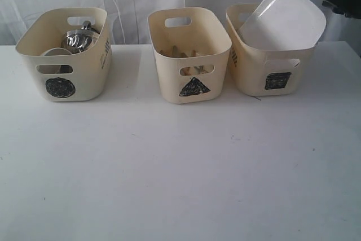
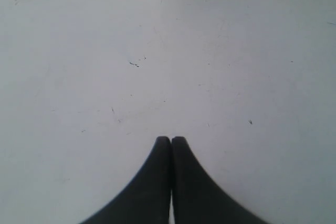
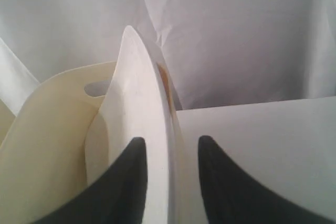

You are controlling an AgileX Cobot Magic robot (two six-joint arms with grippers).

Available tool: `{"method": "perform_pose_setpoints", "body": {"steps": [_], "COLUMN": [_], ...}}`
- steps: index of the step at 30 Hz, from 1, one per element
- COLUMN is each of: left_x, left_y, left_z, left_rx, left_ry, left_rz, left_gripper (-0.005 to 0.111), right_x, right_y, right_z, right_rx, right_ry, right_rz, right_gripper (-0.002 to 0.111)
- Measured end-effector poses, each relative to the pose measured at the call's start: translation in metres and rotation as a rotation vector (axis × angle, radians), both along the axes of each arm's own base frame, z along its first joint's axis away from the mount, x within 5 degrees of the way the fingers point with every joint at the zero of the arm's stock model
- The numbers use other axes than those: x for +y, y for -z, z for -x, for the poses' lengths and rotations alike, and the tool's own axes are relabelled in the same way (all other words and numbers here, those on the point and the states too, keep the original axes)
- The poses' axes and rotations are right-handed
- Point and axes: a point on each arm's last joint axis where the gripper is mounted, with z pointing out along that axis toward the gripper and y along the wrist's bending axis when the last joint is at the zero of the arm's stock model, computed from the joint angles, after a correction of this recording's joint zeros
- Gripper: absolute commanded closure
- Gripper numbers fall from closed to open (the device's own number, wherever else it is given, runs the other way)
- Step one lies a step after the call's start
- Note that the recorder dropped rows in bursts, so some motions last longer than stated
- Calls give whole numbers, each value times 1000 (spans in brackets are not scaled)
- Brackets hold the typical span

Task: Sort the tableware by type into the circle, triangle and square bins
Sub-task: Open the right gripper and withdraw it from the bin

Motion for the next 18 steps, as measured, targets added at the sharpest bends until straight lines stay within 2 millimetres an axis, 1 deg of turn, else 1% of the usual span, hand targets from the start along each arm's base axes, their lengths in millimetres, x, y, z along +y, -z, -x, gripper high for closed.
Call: {"method": "perform_pose_setpoints", "body": {"steps": [2, 4, 7, 9, 11, 12, 14, 16, 18], "left_x": [0, 0, 0, 0, 0, 0, 0, 0, 0], "left_y": [0, 0, 0, 0, 0, 0, 0, 0, 0], "left_z": [0, 0, 0, 0, 0, 0, 0, 0, 0], "left_rx": [0, 0, 0, 0, 0, 0, 0, 0, 0], "left_ry": [0, 0, 0, 0, 0, 0, 0, 0, 0], "left_rz": [0, 0, 0, 0, 0, 0, 0, 0, 0], "left_gripper": [107, 107, 107, 107, 107, 107, 107, 107, 107], "right_x": [2, 4, 9, 15, 24, 29, 38, 48, 59], "right_y": [-7, -20, -50, -77, -100, -112, -133, -142, -142], "right_z": [2, 6, 18, 30, 44, 53, 70, 85, 103], "right_rx": [-13, -41, -103, -158, -188, -195, -199, -184, -167], "right_ry": [-8, -13, -20, -27, -48, -62, -84, -87, -73], "right_rz": [1, 10, 27, -3, -41, -56, -80, -134, -173], "right_gripper": [75, 75, 77, 86, 105, 108, 108, 108, 108]}}
